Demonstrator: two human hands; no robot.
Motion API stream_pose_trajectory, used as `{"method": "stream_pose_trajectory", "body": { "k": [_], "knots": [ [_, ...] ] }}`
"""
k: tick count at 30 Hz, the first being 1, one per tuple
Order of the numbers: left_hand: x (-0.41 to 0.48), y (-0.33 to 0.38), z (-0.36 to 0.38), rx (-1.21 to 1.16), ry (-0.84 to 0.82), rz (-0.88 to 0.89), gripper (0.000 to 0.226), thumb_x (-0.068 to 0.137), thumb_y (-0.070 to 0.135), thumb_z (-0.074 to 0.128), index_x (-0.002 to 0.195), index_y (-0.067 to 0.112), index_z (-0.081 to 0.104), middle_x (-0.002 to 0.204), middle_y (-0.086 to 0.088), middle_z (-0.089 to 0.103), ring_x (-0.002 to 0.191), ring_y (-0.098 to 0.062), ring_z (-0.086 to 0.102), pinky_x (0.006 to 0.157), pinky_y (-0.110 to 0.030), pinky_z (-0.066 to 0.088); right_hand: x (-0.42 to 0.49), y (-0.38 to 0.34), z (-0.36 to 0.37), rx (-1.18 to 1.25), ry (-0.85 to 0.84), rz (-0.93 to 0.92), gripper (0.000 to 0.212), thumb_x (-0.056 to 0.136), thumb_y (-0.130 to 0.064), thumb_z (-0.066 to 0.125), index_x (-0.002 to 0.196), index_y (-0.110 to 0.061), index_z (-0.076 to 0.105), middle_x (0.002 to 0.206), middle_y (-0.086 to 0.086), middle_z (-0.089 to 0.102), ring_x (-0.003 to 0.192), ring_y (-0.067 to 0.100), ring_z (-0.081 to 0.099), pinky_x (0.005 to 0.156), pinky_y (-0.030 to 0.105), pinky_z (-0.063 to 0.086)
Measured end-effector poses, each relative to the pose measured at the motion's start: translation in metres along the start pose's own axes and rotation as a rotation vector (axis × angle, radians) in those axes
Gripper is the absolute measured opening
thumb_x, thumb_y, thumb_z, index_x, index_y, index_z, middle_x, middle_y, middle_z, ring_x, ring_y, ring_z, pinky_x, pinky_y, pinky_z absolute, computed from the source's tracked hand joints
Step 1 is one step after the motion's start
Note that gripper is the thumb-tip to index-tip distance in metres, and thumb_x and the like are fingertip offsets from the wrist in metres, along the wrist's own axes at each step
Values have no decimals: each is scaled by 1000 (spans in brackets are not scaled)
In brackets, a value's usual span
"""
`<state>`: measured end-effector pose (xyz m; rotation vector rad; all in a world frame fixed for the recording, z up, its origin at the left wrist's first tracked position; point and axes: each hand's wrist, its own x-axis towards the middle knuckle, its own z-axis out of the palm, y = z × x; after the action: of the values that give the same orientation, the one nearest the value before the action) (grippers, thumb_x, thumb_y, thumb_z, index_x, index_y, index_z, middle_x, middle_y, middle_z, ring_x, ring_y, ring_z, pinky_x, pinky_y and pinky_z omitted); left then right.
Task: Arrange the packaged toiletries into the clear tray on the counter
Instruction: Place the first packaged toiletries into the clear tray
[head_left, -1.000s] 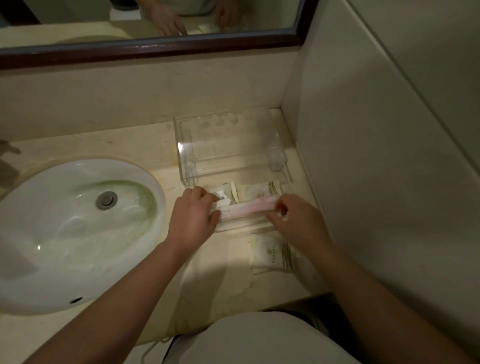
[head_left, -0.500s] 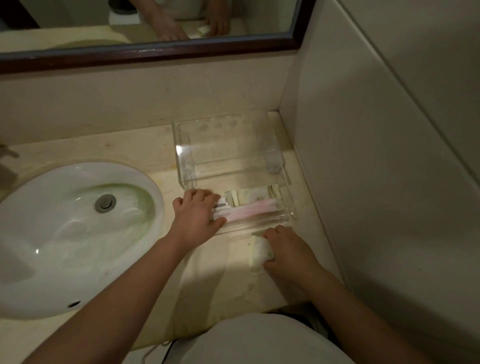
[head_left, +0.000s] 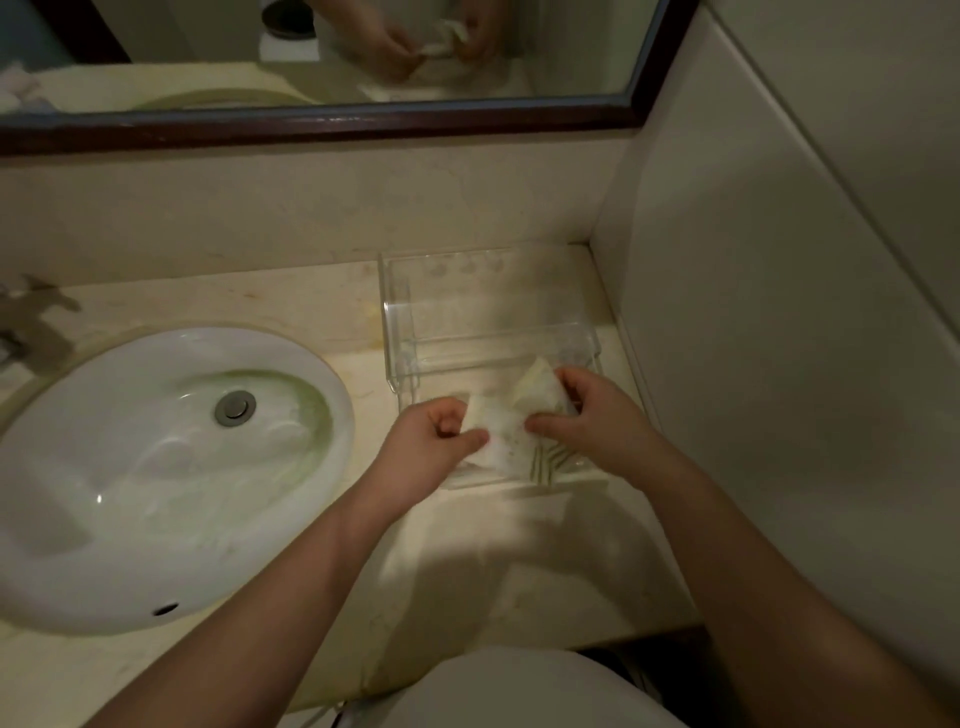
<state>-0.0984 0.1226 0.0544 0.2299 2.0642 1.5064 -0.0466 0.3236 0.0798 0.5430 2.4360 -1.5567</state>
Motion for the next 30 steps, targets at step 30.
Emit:
{"method": "stream_pose_trajectory", "body": {
  "k": [30],
  "knots": [
    [61,-8,13,-387,489,-498,29,84,-7,42,111,4,47,86,-20,68,57,-22,71,42,-26,46,36,40,-44,2,38,290,9,91,-21,61,96,-18,68,73,-1,60,60,11,50,49,24,36]
  ]
}}
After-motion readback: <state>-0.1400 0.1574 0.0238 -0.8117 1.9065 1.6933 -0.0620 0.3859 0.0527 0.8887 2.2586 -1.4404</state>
